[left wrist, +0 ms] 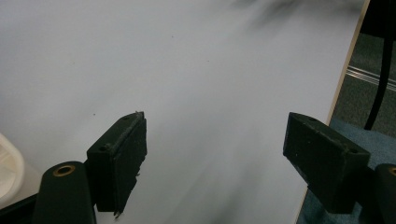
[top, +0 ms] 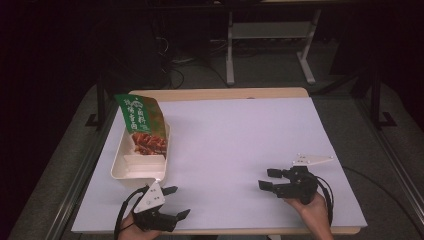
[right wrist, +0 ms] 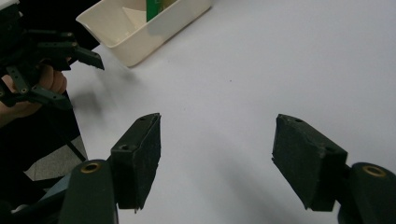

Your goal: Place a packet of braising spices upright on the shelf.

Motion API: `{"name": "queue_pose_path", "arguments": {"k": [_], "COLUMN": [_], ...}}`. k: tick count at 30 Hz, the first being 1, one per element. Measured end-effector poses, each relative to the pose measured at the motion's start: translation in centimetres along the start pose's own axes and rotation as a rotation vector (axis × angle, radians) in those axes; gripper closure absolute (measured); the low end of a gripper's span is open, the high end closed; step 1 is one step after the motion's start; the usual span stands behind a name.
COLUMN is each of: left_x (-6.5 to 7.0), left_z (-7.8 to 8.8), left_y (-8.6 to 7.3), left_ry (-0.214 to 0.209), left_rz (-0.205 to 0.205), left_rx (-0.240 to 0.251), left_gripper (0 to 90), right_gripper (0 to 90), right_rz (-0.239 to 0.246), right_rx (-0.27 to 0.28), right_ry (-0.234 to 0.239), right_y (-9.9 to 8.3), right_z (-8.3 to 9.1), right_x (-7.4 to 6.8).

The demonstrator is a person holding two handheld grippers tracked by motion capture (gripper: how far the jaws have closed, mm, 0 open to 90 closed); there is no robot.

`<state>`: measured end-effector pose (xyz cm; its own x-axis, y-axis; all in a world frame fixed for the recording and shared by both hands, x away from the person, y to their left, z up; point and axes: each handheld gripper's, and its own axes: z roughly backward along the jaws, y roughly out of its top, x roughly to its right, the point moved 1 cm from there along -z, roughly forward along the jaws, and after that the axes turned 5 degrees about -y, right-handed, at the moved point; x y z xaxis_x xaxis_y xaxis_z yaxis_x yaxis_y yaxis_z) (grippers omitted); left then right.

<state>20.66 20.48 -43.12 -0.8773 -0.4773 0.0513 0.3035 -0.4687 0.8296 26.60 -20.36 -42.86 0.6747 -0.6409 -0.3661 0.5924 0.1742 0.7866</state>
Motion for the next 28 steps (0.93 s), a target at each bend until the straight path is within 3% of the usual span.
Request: {"name": "queue_pose_path", "arguments": {"k": [17,28], "left_x": [0.0,0.1], "left_z": [0.0,0.0], "left_y": [0.0,0.0], "left_ry": [0.001,-0.003], "left_rz": [-0.006,-0.018], "left_rx": [-0.011,-0.018], "left_gripper": [21.2,21.2], "right_gripper": [30.3,28.2], "right_rz": [0.000,0.019], "right_rx": [0.001,-0.008], "right_ry": [-0.011,-0.016], "right_y": [-2.1,-3.7], "right_z": [1.0,1.3], "right_x": [-0.5,-1.6]}}
